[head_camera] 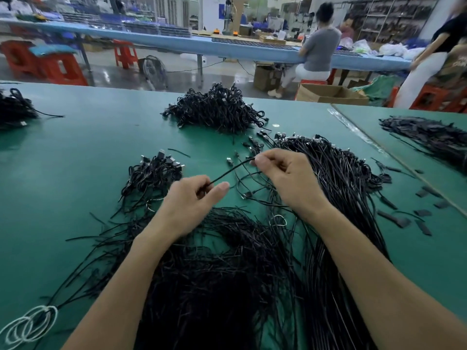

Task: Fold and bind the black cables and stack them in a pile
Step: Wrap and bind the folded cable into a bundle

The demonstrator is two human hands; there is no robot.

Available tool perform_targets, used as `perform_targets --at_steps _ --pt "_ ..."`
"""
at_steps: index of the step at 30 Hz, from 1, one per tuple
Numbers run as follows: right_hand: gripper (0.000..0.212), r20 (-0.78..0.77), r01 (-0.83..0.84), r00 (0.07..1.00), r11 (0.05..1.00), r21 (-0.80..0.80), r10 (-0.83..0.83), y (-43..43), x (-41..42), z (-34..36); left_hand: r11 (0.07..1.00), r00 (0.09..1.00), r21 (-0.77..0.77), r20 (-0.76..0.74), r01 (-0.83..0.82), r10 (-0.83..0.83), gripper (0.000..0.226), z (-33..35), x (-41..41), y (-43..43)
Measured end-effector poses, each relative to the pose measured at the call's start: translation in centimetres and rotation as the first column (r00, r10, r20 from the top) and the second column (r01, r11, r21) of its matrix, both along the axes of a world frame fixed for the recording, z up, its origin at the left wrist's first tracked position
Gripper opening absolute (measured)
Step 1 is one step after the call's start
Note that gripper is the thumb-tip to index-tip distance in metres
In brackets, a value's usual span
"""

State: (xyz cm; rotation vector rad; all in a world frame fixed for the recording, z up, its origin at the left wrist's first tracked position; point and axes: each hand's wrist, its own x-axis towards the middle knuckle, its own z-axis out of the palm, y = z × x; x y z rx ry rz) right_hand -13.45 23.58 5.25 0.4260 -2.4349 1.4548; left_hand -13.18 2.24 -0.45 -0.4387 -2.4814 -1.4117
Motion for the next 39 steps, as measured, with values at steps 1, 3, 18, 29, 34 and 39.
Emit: perform_targets --at_steps 1,3,18,29,34,39 --pt "0.013 -0.031 0.007 0.999 0.999 -0.050 -0.008 0.0 0.2 0.3 0.997 0.996 0.035 0.062 0.069 -0.071 0.060 0.4 0.5 0.3" --pt "0.012 -0.054 0.000 0.999 0.993 -0.121 -0.007 -0.4 0.4 0.8 0.970 0.961 0.124 0.156 0.210 -0.228 0.066 1.5 1.4 0.9" --pt "0.022 0.193 -0.262 0.961 0.882 0.393 0.199 -2.6 5.0 -0.2 0.841 0.999 0.540 -0.019 0.036 -0.030 0.030 2.1 1.6 2.1" --pt "0.019 -0.031 -0.127 0.991 0.989 0.079 0.130 -1.4 3.5 1.8 0.784 0.718 0.549 0.418 0.288 -0.556 0.058 4.1 3.4 1.9" --pt "0.026 0.104 -0.131 0.986 0.991 -0.022 0.133 -2.4 3.7 -0.1 0.507 0.594 0.836 0.303 0.210 -0.745 0.046 4.7 3.2 0.7" --pt "0.024 0.296 -0.200 0.947 0.948 0.248 0.122 -3.0 4.6 -1.4 -0.080 0.757 0.996 -0.033 -0.026 -0.653 0.050 4.7 2.4 0.4"
